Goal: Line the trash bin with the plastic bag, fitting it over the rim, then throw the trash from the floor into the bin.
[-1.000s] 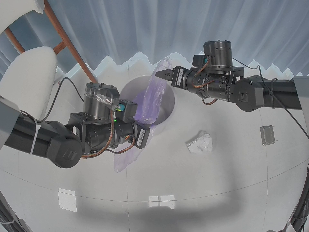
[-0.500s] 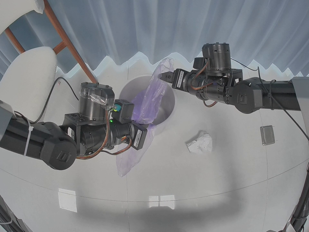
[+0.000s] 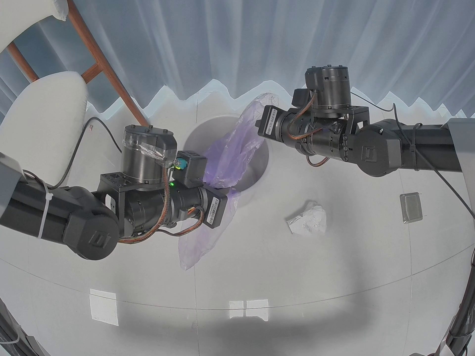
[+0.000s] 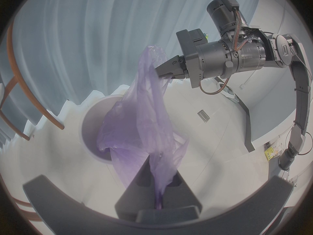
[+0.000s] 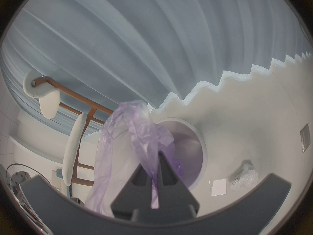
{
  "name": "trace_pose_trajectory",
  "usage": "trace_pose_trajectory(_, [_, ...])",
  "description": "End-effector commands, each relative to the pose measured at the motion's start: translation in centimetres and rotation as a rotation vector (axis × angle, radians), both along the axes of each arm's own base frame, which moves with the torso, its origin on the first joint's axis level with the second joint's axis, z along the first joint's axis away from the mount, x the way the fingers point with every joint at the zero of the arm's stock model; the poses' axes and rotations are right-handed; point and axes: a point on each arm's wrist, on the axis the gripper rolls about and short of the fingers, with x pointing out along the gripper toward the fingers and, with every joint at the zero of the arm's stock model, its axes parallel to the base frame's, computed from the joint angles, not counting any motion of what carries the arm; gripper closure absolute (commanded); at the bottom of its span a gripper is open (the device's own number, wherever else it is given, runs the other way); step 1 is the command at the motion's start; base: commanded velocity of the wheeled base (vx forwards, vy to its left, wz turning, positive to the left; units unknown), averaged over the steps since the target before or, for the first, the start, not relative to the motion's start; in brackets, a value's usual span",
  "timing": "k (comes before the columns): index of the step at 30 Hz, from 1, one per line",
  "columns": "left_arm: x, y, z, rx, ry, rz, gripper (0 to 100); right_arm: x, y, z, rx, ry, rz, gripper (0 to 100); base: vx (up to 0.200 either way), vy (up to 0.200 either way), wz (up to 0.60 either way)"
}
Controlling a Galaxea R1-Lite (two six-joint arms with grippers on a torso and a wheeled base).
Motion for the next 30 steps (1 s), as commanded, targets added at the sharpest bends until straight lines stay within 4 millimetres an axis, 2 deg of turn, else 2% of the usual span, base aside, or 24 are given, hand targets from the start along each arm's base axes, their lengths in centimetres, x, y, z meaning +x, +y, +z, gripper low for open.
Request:
trace_pose_trajectory(1, [0.0,0.0,0.0,0.000,0.001,0.000,100,-0.3,0.0,0.4,0.006,-0.009,0.004,100,0.000,0.000,0.00])
trace_pose_trajectory(10, [-0.2,0.3,0.5,-0.011,-0.006,0.005,100,-0.3,0.0,0.6,0.009,-0.014,0.004,100,0.000,0.000,0.00])
trace_pose_trajectory(16, [-1.3,1.2,1.1,-0.021,-0.012,0.003,100,-0.1,-0.3,0.6,0.007,-0.014,-0.004,100,0.000,0.000,0.00])
trace_pose_trajectory(24, [-2.1,2.0,0.5,-0.016,-0.001,0.017,100,-0.1,-0.3,0.5,0.007,-0.011,-0.004,100,0.000,0.000,0.00])
trace_pose_trajectory(25, [-1.9,2.1,0.6,-0.025,-0.013,0.020,0,-0.1,-0.3,0.5,0.007,-0.011,-0.004,100,0.000,0.000,0.00])
trace_pose_trajectory(30, [-1.2,2.2,1.2,-0.050,-0.037,0.031,0,-0.1,-0.3,0.5,0.007,-0.011,-0.004,100,0.000,0.000,0.00])
